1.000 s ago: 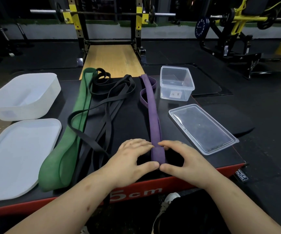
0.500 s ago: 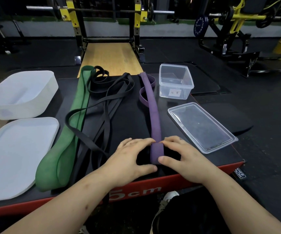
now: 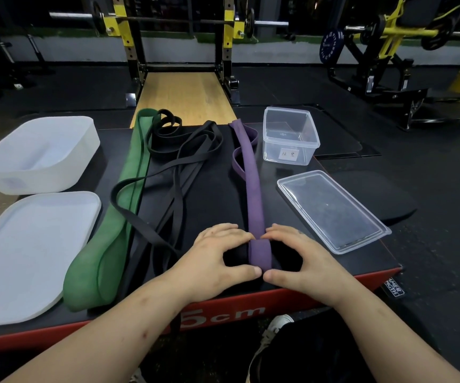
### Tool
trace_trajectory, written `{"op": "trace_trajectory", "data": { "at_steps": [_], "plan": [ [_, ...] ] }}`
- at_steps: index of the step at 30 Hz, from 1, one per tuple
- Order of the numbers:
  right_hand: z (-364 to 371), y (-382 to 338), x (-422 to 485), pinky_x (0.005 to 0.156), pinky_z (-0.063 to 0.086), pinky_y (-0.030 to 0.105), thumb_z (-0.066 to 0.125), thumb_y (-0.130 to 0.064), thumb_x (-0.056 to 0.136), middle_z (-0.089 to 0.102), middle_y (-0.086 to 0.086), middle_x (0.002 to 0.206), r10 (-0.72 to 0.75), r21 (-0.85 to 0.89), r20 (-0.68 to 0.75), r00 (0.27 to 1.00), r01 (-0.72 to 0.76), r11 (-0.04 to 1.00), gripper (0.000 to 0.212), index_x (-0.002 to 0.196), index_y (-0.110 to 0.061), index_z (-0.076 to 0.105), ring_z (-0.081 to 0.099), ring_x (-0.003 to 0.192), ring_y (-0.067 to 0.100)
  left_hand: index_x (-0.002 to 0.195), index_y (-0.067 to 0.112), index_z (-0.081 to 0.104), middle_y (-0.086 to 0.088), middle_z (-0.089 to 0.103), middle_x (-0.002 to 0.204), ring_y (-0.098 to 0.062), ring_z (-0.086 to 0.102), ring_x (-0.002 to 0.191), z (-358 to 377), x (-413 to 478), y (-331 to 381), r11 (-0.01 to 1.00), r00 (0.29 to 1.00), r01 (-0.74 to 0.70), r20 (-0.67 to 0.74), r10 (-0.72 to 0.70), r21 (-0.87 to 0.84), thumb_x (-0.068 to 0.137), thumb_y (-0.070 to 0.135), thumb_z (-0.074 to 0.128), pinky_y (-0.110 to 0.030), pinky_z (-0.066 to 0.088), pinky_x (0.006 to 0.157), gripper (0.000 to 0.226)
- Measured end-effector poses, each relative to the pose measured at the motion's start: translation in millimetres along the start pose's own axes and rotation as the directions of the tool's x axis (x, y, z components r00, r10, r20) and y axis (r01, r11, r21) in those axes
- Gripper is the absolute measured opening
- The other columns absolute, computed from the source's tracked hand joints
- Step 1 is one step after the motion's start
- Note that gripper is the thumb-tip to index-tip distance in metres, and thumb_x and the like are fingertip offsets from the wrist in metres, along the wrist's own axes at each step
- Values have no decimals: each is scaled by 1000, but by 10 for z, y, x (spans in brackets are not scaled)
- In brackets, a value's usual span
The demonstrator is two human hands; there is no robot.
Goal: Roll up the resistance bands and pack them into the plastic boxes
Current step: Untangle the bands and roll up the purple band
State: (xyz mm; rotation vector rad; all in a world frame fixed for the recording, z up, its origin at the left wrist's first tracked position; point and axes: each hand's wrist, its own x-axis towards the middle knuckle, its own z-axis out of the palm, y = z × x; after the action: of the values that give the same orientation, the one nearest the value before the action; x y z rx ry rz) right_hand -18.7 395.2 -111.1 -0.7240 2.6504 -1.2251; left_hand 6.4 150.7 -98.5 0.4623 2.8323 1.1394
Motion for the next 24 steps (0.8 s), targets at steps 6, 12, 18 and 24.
{"op": "trace_trajectory", "data": {
  "at_steps": [6,12,18,24],
  "plan": [
    [-21,40,32,113,27,9,80,-64,71,51,-26,145,52,10,-33,998,-52,999,68,133,-38,66,36,139,-16,147,30,50,18,44,150,5,17,145,15,117,86,991,999,-44,26,41,130,94,59,59,-30,6,123,61],
    [-51,30,98,103,29,4,64,-74,72,52,-25,131,81,23,-2,997,-81,996,68,125,-32,73,44,132,-10,147,41,42,27,43,142,24,17,131,-7,83,44,986,995,-102,25,99,130,88,63,64,-29,11,123,67],
    [-49,29,107,100,34,8,61,-70,74,55,-22,123,93,67,41,995,-96,993,52,103,-31,80,50,126,-4,139,40,53,25,48,138,22,21,131,11,89,14,988,994,-107,-13,109,109,77,58,78,-32,15,122,69],
    [-12,13,89,100,31,5,59,-70,77,54,-22,122,68,50,33,997,-69,996,49,106,-35,77,49,127,-2,138,44,54,35,45,128,28,18,126,31,58,-4,994,994,-106,-33,107,40,78,56,80,-25,14,119,66]
  ]
}}
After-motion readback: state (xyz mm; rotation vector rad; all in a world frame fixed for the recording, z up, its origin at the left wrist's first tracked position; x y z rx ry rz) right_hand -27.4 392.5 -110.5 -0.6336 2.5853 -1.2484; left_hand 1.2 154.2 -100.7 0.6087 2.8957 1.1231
